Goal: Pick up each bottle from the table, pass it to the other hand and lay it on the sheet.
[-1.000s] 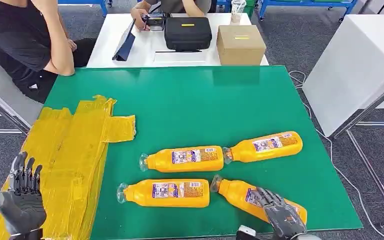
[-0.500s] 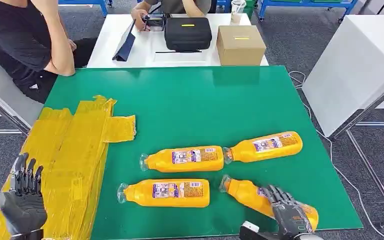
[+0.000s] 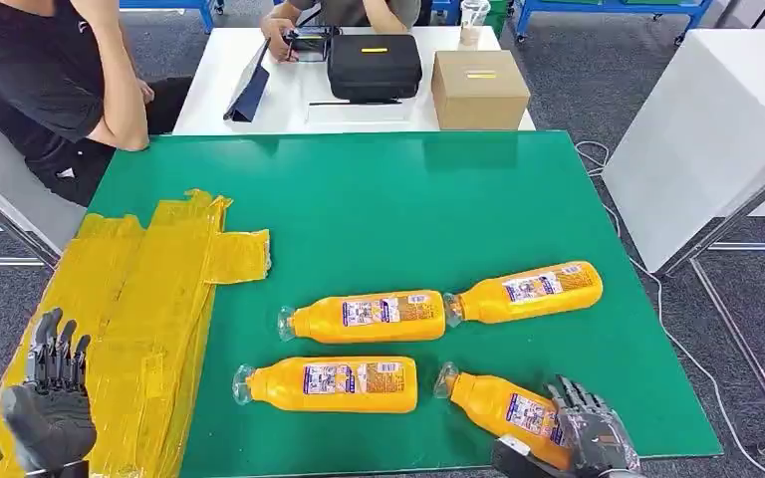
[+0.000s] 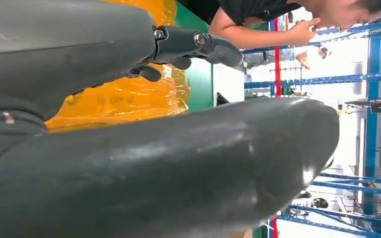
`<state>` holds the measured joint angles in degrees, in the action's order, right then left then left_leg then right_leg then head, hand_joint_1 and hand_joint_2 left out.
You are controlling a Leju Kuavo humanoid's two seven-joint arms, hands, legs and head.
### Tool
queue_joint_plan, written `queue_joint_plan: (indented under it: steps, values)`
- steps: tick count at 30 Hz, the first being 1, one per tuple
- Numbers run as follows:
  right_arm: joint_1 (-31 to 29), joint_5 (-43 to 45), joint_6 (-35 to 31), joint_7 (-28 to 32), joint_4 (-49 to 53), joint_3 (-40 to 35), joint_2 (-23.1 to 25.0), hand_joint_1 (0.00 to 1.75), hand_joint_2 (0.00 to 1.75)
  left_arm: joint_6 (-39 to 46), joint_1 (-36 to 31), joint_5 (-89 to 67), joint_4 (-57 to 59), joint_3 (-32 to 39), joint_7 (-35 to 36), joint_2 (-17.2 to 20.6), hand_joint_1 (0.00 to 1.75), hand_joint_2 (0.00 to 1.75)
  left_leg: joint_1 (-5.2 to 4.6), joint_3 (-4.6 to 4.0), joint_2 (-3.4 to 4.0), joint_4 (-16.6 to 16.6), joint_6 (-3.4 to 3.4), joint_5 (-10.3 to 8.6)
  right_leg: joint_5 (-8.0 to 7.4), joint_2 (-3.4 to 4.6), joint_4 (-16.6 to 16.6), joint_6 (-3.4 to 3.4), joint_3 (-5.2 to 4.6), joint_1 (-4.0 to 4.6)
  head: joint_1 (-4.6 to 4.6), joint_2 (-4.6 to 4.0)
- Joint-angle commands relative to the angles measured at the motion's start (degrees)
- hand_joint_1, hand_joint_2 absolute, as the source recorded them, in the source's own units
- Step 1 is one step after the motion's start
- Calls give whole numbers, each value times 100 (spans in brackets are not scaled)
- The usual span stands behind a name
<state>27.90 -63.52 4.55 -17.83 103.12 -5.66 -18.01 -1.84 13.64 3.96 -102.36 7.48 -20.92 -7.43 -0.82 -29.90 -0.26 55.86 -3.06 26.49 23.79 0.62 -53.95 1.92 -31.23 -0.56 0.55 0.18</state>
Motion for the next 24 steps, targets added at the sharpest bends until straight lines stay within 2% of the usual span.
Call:
queue_joint_plan:
  steps: [1, 17, 18, 24]
  values:
    - [60, -305, 443, 541, -202, 818, 862, 175, 175, -65, -230, 22, 366, -52, 19, 83, 0, 0, 5, 4, -14, -5, 15, -2, 3, -18, 7, -6, 8, 5, 2, 0]
    - [58, -344, 460, 617, -195, 875, 922, 175, 175, -70, -240, 23, 372, -51, 21, 83, 0, 0, -4, 5, -8, -4, 23, 0, 1, -11, 5, -9, -18, 3, 2, 0]
    - [58, -344, 460, 617, -195, 875, 922, 175, 175, -70, -240, 23, 372, -51, 21, 83, 0, 0, -7, 8, -5, -7, 15, 0, 0, -7, 7, -6, 8, 1, 2, 0]
    - [105, -618, 626, 970, -95, 1199, 1245, 175, 175, -120, -339, 4, 458, -59, 58, 93, 0, 0, -5, 12, -10, -5, 15, -1, 1, -12, 5, -6, 11, 3, 0, 0]
